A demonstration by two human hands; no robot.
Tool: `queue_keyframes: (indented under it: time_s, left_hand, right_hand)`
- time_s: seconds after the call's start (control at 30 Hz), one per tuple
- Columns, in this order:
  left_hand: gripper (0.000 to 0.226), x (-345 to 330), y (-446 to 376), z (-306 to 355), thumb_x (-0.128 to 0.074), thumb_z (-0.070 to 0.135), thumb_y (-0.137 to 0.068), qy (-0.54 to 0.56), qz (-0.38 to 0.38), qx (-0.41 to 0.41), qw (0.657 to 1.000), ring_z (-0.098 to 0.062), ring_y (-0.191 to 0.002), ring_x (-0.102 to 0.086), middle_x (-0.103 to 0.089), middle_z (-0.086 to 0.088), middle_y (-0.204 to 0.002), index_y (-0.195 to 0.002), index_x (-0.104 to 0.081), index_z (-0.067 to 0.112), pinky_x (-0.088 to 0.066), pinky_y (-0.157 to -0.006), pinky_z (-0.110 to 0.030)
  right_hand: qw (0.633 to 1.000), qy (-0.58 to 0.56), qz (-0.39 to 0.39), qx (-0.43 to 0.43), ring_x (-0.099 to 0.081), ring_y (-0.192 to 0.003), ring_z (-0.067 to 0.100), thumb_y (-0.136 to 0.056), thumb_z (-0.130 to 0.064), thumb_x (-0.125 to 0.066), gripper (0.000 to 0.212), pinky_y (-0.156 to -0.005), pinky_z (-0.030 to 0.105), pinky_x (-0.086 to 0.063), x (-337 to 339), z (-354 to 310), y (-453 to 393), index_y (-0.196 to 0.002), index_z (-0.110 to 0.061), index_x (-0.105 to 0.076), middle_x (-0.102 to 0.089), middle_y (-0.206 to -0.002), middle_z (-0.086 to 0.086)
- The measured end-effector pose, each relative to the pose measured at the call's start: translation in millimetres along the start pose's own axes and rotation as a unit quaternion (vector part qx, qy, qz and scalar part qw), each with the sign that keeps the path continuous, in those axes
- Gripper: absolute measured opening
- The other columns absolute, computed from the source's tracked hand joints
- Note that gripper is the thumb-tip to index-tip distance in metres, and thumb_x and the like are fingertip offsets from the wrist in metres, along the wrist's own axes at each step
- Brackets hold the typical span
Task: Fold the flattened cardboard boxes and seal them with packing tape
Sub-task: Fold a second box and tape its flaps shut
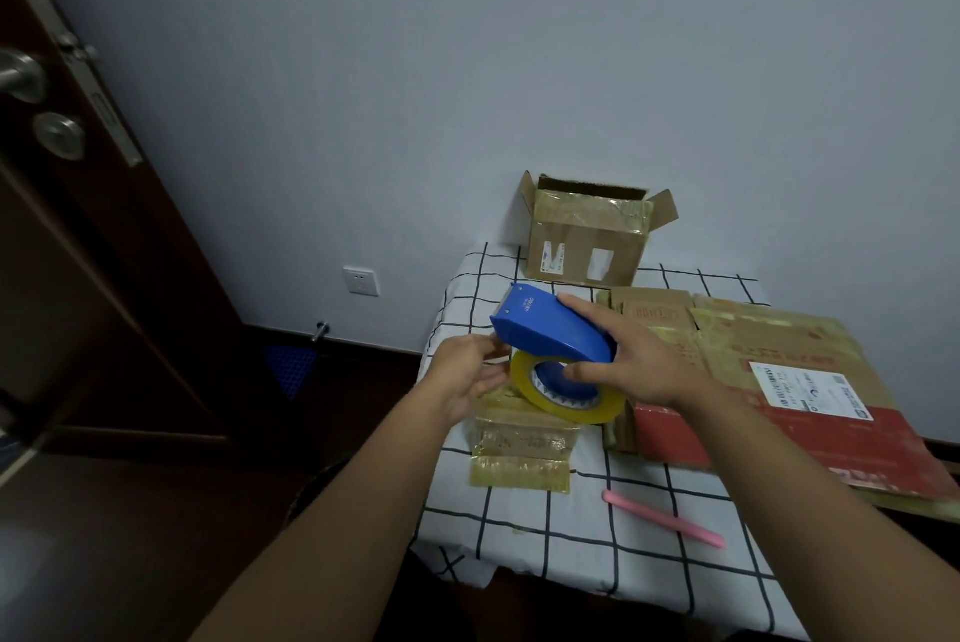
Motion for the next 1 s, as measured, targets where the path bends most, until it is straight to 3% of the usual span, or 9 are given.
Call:
queue_keyframes:
  time_s: [0.23, 0.47, 0.57, 0.63, 0.7, 0.83, 1.0]
  left_hand:
    - [0.017, 16.8, -5.7, -10.3, -0.049, 0.002, -0.095, -0.020, 0.053, -0.023, 0.998, -0.026, -0.106, -0.065, -0.070, -0.010, -0.106, -0.095, -0.066, 0.007, -0.053, -0.097, -0.041]
    - [0.019, 9.8, -8.4, -12.1, -0.053, 0.027, -0.091, -0.134, 0.053, -0.035, 0.989, -0.036, -0.102, -0.064, -0.070, -0.015, -0.104, -0.095, -0.067, 0.015, -0.051, -0.093, -0.056]
    - [0.020, -1.5, 0.4, -7.4, -0.052, 0.026, -0.094, -0.160, 0.052, -0.056, 0.984, -0.034, -0.094, -0.064, -0.068, -0.018, -0.095, -0.089, -0.065, 0.012, -0.054, -0.088, -0.051]
    - [0.022, -4.6, 4.1, -7.0, -0.052, 0.028, -0.097, -0.167, 0.051, -0.064, 0.983, -0.026, -0.085, -0.060, -0.064, -0.011, -0.087, -0.083, -0.062, 0.015, -0.052, -0.080, -0.043]
    - [0.026, 0.1, 1.0, -11.3, -0.051, 0.031, -0.098, -0.152, 0.058, -0.065, 0.985, -0.025, -0.081, -0.058, -0.061, -0.009, -0.083, -0.079, -0.060, 0.016, -0.054, -0.082, -0.046]
    - [0.029, 8.7, 3.8, -16.6, -0.052, 0.030, -0.097, -0.117, 0.061, -0.063, 0.989, -0.025, -0.077, -0.054, -0.054, -0.009, -0.077, -0.073, -0.056, 0.016, -0.054, -0.084, -0.051]
    - [0.031, 15.4, 3.4, -16.0, -0.054, 0.028, -0.095, -0.089, 0.082, -0.078, 0.990, -0.024, -0.073, -0.049, -0.051, -0.003, -0.069, -0.065, -0.053, 0.019, -0.046, -0.069, -0.039]
  right_hand:
    - [0.997, 0.058, -0.052, 0.006, -0.052, -0.113, 0.010, -0.084, -0.039, -0.075, 0.078, -0.096, 0.029, -0.045, -7.7, -19.0, -15.9, -0.148, -0.049, -0.030, -0.047, -0.132, -0.012]
    - [0.991, 0.106, -0.076, -0.006, -0.055, -0.100, 0.004, -0.085, -0.039, -0.075, 0.070, -0.079, 0.014, -0.041, 13.0, -15.5, -17.6, -0.139, -0.054, -0.034, -0.052, -0.119, -0.016]
    - [0.990, 0.120, -0.076, -0.016, -0.055, -0.099, 0.004, -0.084, -0.038, -0.076, 0.069, -0.079, 0.014, -0.039, 20.2, -4.4, -8.0, -0.135, -0.057, -0.033, -0.050, -0.112, -0.024]
    - [0.991, 0.116, -0.071, -0.017, -0.055, -0.099, 0.001, -0.083, -0.038, -0.077, 0.069, -0.080, 0.015, -0.039, 21.9, 1.7, -3.3, -0.131, -0.061, -0.033, -0.051, -0.111, -0.025]
    - [0.991, 0.109, -0.075, -0.019, -0.055, -0.100, 0.000, -0.083, -0.039, -0.078, 0.068, -0.081, 0.016, -0.038, 22.3, 9.1, 1.0, -0.128, -0.064, -0.033, -0.051, -0.111, -0.027]
    - [0.989, 0.103, -0.099, -0.033, -0.055, -0.104, 0.003, -0.083, -0.041, -0.077, 0.070, -0.084, 0.019, -0.042, 21.9, 22.8, 12.9, -0.134, -0.062, -0.035, -0.052, -0.120, -0.021]
    - [0.984, 0.131, -0.114, -0.033, -0.054, -0.104, 0.004, -0.083, -0.040, -0.076, 0.074, -0.082, 0.018, -0.040, 20.4, 23.1, 16.3, -0.141, -0.057, -0.034, -0.051, -0.122, -0.020]
Point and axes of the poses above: each hand's wrist, its own y-axis away from the middle knuckle, its own x-axis out of the back of the hand, z = x × y, the point moved 10 cm from there along -y, towards the middle knuckle
